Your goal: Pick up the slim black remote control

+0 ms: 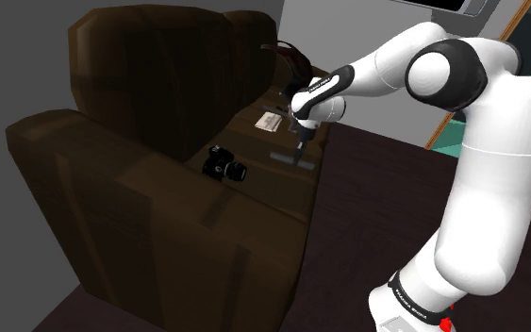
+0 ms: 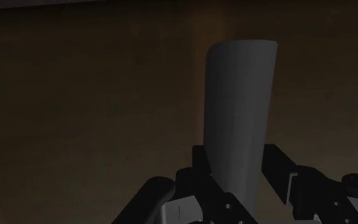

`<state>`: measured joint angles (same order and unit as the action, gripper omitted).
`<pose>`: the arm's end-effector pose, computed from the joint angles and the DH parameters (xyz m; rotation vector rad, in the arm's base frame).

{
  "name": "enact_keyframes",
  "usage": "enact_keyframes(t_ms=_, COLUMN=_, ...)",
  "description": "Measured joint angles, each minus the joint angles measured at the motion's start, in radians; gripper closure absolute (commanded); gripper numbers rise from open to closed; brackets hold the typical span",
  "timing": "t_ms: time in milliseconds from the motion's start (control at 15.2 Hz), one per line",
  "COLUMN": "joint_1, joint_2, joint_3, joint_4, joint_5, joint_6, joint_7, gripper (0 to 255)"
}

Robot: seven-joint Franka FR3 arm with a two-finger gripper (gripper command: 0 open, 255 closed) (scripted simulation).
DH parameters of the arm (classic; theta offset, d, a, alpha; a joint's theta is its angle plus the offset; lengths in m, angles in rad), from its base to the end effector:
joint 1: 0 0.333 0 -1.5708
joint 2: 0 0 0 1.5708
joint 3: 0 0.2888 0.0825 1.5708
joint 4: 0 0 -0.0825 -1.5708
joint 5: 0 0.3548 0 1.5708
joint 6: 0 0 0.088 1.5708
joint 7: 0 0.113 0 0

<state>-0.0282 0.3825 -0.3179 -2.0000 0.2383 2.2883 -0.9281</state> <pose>0.5370 -0.1830 0.2589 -2.9841 -0.6610 0.0315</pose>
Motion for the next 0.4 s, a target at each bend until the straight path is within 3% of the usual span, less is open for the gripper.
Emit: enact_keyframes(t_ms=396, joint_1=0.008, joint_2=-0.049, joint_3=-0.012, joint_4=0.015, joint_5=-0.026, joint_6=-0.061, joint_7=0.019, gripper=255)
